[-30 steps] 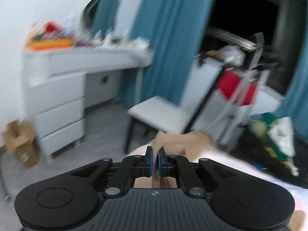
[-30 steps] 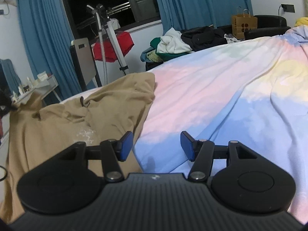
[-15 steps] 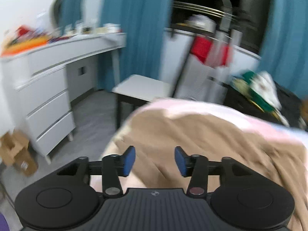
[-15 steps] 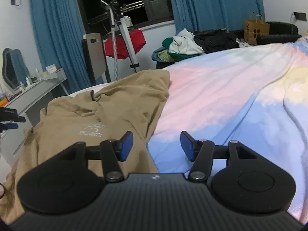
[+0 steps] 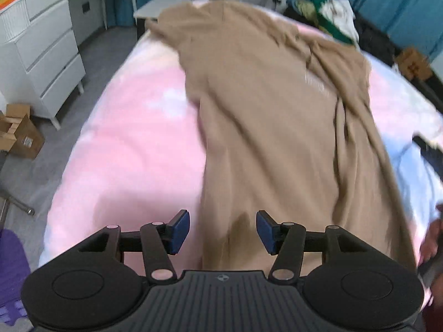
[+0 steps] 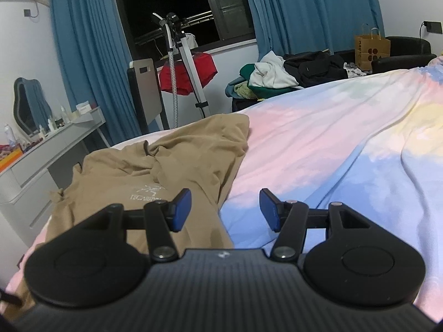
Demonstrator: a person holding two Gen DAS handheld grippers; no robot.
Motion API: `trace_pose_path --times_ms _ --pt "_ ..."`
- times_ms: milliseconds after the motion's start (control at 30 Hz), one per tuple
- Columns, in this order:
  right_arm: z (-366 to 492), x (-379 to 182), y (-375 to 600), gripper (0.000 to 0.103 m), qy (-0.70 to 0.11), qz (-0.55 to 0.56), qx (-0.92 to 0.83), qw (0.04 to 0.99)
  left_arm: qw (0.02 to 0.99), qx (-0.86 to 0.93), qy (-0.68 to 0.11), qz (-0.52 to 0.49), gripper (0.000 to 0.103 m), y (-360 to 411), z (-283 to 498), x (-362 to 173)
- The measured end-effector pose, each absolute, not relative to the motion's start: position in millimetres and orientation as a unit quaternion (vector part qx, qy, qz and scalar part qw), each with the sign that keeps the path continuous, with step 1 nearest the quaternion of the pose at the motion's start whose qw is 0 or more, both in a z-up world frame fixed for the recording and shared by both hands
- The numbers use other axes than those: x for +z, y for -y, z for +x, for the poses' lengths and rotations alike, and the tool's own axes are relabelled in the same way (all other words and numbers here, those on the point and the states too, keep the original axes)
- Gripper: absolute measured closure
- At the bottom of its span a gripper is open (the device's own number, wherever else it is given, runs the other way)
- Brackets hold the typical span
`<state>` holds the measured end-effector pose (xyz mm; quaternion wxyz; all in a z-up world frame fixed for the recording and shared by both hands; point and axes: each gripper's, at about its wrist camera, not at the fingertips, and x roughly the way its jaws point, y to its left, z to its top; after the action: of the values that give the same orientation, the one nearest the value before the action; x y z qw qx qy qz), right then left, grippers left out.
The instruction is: Fold clothes
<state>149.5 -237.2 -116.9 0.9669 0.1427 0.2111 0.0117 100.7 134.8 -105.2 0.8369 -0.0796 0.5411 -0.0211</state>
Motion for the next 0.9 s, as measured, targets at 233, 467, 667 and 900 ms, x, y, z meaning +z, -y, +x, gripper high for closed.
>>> trace_pose_path --times_ms 233,467,667,900 --pt "148 -119 229 0.045 -0.220 0.122 0.014 0.968 0.776 -0.046 -0.623 -0.092 0.094 -148 85 -122" --pt "145 -119 227 0.045 -0.223 0.118 0.020 0.967 0.768 -0.016 -0.629 -0.118 0.099 -186 78 -103" --pt "146 -120 224 0.045 -0.224 0.117 0.026 0.967 0.746 0.050 -0.655 -0.110 0.099 -201 87 -117" --pt "145 -117 222 0.045 -0.222 0.117 0.035 0.967 0.800 0.046 -0.596 -0.043 0.077 -182 88 -79"
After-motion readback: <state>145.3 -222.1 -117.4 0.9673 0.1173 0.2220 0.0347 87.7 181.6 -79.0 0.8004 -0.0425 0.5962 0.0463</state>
